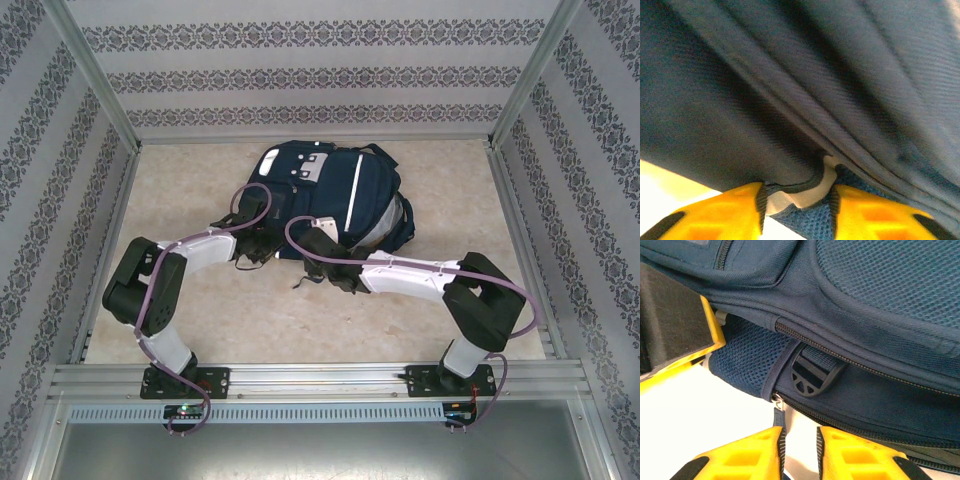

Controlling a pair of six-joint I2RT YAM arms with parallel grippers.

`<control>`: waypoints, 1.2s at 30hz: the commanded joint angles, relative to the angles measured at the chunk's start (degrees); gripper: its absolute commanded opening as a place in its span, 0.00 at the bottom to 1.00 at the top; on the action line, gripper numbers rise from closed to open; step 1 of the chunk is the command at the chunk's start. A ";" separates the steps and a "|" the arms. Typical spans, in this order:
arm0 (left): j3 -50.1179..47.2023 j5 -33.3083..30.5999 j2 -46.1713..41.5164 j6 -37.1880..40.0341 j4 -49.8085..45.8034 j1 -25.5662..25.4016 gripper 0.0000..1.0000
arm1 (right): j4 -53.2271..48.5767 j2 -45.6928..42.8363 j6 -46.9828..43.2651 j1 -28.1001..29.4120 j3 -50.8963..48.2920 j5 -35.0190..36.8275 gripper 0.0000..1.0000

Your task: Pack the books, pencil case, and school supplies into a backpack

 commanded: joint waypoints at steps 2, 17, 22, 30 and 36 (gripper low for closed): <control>-1.16 -0.49 1.84 -0.78 2.54 0.44 0.16 | 0.23 3.15 -0.40 1.14 2.40 -1.86 0.27; 0.82 -0.26 0.83 -0.76 0.70 0.47 0.00 | 4.43 12.64 2.97 -1.06 4.07 -7.13 0.29; 0.78 -0.24 0.75 -0.85 0.71 0.40 0.00 | 6.37 14.51 3.23 -2.48 4.06 -8.79 0.29; 0.90 0.46 0.50 -1.37 0.72 0.45 0.00 | 7.11 16.34 1.45 -2.89 5.13 -8.13 0.15; -0.71 1.62 -2.62 -4.08 0.36 0.28 0.09 | 6.57 15.25 0.43 -2.80 4.70 -7.25 0.00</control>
